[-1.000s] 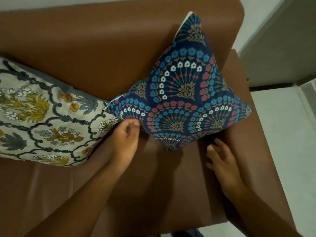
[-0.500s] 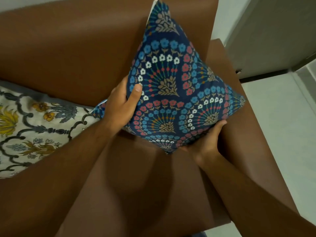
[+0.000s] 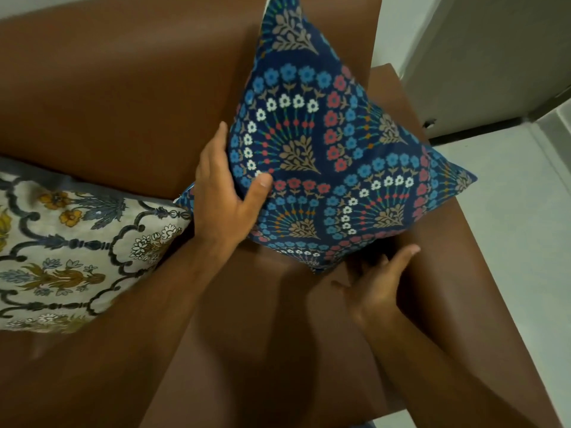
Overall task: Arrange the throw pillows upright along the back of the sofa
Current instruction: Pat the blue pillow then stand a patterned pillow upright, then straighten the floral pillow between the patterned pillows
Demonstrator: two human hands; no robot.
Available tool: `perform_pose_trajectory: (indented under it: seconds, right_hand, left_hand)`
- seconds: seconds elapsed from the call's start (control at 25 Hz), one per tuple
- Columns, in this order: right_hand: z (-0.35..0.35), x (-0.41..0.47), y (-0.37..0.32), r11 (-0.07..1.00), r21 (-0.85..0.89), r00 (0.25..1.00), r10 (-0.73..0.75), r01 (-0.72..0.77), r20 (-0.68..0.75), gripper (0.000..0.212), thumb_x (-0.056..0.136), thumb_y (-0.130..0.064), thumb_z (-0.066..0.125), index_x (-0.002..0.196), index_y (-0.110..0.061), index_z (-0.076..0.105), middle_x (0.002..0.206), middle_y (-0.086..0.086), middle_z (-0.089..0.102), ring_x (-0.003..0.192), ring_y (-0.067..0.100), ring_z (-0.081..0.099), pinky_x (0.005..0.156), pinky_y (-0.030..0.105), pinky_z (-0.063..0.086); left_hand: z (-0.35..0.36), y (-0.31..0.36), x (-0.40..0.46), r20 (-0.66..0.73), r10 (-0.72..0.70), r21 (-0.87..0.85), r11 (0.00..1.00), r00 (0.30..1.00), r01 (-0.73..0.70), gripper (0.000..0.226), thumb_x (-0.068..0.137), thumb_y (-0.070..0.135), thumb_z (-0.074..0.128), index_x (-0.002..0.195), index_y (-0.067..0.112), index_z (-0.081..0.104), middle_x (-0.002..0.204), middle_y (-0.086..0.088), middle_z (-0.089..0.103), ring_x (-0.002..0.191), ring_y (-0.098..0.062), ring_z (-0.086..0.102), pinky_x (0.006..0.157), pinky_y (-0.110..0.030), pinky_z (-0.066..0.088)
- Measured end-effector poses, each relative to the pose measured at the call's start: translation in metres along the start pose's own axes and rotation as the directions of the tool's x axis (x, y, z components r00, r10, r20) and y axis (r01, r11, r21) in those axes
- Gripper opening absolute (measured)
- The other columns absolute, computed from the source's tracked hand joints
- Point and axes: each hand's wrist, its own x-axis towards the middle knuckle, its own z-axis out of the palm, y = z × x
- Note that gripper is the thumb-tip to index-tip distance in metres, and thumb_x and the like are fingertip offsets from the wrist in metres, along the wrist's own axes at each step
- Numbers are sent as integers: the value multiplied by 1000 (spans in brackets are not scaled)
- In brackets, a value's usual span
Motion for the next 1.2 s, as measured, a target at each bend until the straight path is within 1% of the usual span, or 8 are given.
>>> perform_pose_trajectory:
  seconds: [0.12, 0.32, 0.44, 0.64, 0.76, 0.92, 1.08, 1.2]
  right_hand:
    - [16, 7, 5, 999, -25, 997, 45, -43, 67, 76, 70, -93, 28, 119, -44, 57, 125, -10, 61, 105, 18, 62, 90, 51, 54]
    - [50, 33, -9, 999, -4, 980, 44, -44, 193, 89, 63, -96, 28, 121, -39, 62, 124, 0, 67, 113, 31, 62, 88, 64, 53]
    - [68, 51, -16, 994, -94, 981, 80, -64, 178, 109, 62, -99, 18, 148, -35, 40, 150, 9, 48, 127, 38, 50, 96, 70, 45]
    - [62, 40, -12, 997, -30, 994, 76, -74, 81, 106, 65, -97, 27, 145, -29, 44, 148, 11, 50, 129, 39, 50, 103, 65, 41]
    - [16, 1, 15, 984, 15, 983, 179, -179, -41, 87, 74, -88, 39, 129, -23, 57, 140, 10, 57, 108, 38, 63, 87, 57, 52]
    - [-5, -45, 91, 771, -332, 832, 546, -544, -96, 71, 81, -79, 38, 113, -20, 62, 146, 13, 51, 117, 37, 53, 91, 53, 40]
    - [66, -49, 183, 727, -445, 801, 598, -523, 35, 93, 66, -83, 49, 136, -22, 53, 141, 11, 52, 122, 37, 49, 90, 63, 45]
    - [138, -44, 254, 824, -370, 860, 498, -430, 110, 97, 65, -90, 48, 134, -23, 53, 130, 18, 55, 117, 42, 53, 93, 67, 44]
  left_hand:
    - [9, 10, 0, -11, -5, 49, 999, 1000, 6, 109, 78, 80, 53, 158, 16, 18, 159, -4, 35, 146, -21, 34, 117, -56, 33]
    - [15, 14, 7, -212, 117, 191, 979, 970, -77, 112, 73, 87, 53, 155, 15, 26, 149, -3, 47, 136, -21, 44, 110, -56, 38]
    - [31, 12, 22, -100, 14, 375, 927, 995, 25, 118, 73, 93, 33, 159, 15, 12, 164, -17, 25, 152, -36, 23, 121, -63, 18]
    - [22, 11, 12, -26, -31, 390, 920, 999, 39, 115, 76, 92, 28, 160, 19, 2, 168, -20, 7, 155, -38, 7, 123, -59, 5]
    - [-29, 5, -23, 96, -3, 467, 883, 995, -43, 106, 82, 88, 28, 159, 26, -7, 169, -16, 1, 156, -35, 1, 123, -60, 3]
    - [-163, -56, -77, -53, -21, 659, 751, 998, 50, 94, 90, 77, 32, 160, 21, 7, 168, -18, 9, 156, -36, 5, 122, -63, 7]
    - [-308, -153, -85, -322, -200, 568, 742, 925, 358, 97, 89, 76, 36, 160, 15, 10, 168, -18, 8, 156, -37, 4, 123, -61, 4]
    - [-360, -219, -50, -203, -258, 464, 824, 945, 325, 102, 86, 83, 25, 158, 12, 18, 162, -15, 32, 150, -32, 28, 121, -59, 19]
